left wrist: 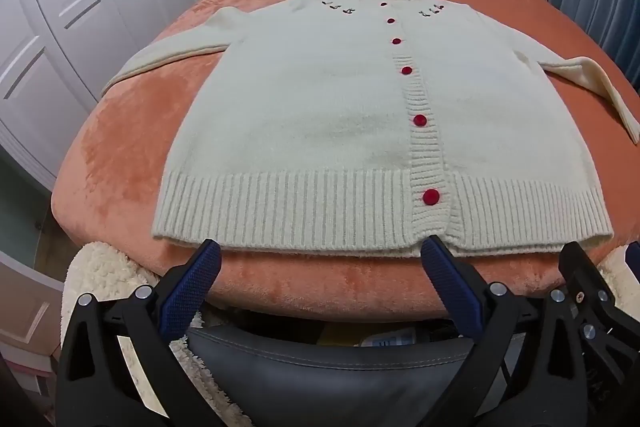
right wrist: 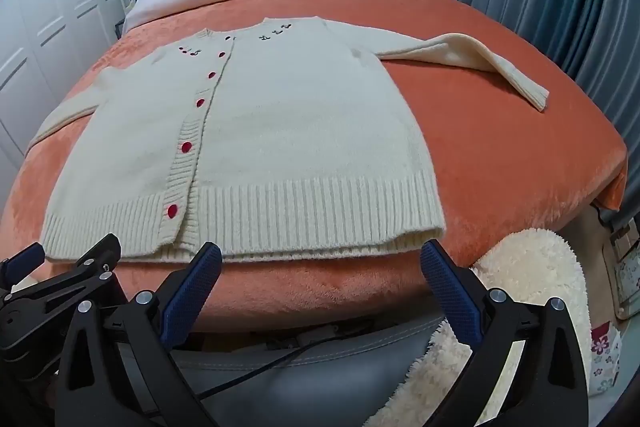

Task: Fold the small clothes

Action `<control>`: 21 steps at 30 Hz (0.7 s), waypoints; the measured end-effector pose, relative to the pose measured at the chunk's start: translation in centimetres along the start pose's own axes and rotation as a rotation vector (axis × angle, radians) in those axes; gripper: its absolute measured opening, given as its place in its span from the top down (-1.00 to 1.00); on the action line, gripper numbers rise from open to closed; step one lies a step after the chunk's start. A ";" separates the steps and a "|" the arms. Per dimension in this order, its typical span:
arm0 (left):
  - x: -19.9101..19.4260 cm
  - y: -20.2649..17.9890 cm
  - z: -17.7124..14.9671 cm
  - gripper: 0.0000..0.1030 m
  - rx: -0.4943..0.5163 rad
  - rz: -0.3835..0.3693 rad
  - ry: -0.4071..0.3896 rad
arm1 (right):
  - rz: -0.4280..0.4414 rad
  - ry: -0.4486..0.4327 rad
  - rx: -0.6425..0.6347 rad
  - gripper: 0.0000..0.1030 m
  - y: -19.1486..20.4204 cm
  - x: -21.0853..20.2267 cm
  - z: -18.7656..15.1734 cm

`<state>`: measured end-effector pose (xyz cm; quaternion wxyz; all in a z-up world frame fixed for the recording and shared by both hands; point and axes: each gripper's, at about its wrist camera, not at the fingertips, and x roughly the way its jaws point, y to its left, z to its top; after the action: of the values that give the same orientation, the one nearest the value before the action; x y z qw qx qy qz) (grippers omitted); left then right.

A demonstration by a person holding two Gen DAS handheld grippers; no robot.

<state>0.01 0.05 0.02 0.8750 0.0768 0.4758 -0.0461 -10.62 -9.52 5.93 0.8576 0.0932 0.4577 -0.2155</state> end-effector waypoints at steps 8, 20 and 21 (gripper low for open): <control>0.2 0.3 0.0 -0.89 0.008 0.001 -0.002 | -0.003 -0.004 0.000 -0.90 0.5 -0.2 -0.3; 0.4 0.0 0.1 -0.89 0.014 0.012 0.005 | 0.008 0.008 0.003 -0.90 0.1 -0.1 0.0; 0.4 0.0 0.1 -0.89 0.014 0.011 0.006 | 0.008 0.008 0.003 -0.90 0.2 -0.1 -0.1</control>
<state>0.33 0.07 -0.30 0.8733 0.0857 0.4775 -0.0443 -10.65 -9.30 6.01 0.8564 0.0972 0.4604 -0.2123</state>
